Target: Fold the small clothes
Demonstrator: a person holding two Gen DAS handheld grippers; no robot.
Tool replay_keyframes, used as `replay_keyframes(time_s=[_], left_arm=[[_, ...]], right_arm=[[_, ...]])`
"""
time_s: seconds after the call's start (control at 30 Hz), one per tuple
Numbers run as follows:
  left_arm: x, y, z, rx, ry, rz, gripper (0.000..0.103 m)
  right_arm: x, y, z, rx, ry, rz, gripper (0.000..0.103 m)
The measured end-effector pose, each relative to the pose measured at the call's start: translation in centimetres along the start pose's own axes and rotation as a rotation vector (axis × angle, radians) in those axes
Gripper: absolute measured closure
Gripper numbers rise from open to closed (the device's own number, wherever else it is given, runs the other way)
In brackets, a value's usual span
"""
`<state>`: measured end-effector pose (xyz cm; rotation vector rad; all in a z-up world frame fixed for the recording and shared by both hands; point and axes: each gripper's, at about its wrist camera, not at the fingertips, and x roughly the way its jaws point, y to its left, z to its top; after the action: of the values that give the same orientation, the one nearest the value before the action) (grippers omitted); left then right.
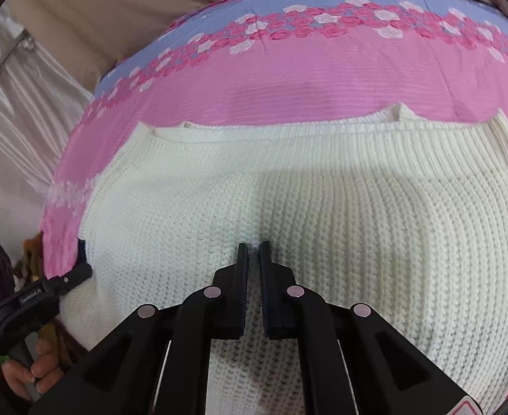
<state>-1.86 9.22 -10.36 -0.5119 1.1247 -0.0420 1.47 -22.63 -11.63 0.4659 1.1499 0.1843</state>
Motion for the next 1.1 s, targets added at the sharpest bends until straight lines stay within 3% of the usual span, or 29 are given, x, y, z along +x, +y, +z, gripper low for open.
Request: replay_keyframes(time_s=[0.1,0.23,0.37,0.5,0.57,0.6,0.67,0.7,0.73,0.8,0.93,1.03,1.07,1.1], left_arm=[[-3.7,-5.8,-0.5,0.156,-0.059,-0.080,0.083],[-6.6,-15.0,-2.9,0.391,-0.064,-0.221,0.084],[-3.8,-23.8,-8.0,0.632,0.055,-0.293,0.083],[3.4,-26.7,-13.5,0.747,0.260,-0.227,0.075],[5.3,-26.4,-14.8,0.723,0.331,-0.160,0.070],[5.1,-26.0,-14.9,0.703,0.338,-0.174,0.064],[3.0,-25.0,-13.9,0.663,0.258,-0.191,0.027],[1.7,-24.3,-13.0,0.633,0.195,-0.188,0.022],[1.0,-23.8,-11.8,0.609,0.161,-0.192,0.019],[0.1,-22.4,-9.9,0.557,0.120,-0.164,0.019],[0.1,-18.2,-8.1,0.470,0.100,-0.066,0.019],[-0.1,-14.7,-8.2,0.401,0.128,-0.042,0.019],[-0.1,-14.4,-8.1,0.382,0.130,-0.040,0.019],[-0.3,-13.8,-7.9,0.364,0.125,-0.038,0.019]], right_arm=[[-3.0,-1.2,-1.3,0.026,-0.052,0.027,0.090],[-7.2,-4.5,-3.4,0.093,-0.110,0.047,0.085],[-10.7,-8.9,-5.8,0.202,-0.167,0.046,0.075],[-12.2,-12.4,-7.5,0.271,-0.189,0.002,0.071],[-12.8,-13.6,-8.3,0.313,-0.191,0.001,0.071],[-13.2,-13.8,-8.5,0.321,-0.197,0.007,0.069],[-14.1,-13.8,-8.5,0.318,-0.220,0.018,0.056],[-14.5,-13.7,-8.3,0.320,-0.232,0.033,0.042],[-14.7,-13.5,-8.1,0.324,-0.235,0.061,0.033],[-14.0,-12.9,-7.2,0.340,-0.206,0.123,0.029],[-10.5,-11.1,-5.1,0.355,-0.072,0.200,0.028],[-8.0,-8.9,-4.2,0.329,0.021,0.183,0.027],[-7.7,-8.0,-4.3,0.306,0.028,0.171,0.030],[-7.6,-6.7,-3.9,0.265,0.019,0.162,0.046]])
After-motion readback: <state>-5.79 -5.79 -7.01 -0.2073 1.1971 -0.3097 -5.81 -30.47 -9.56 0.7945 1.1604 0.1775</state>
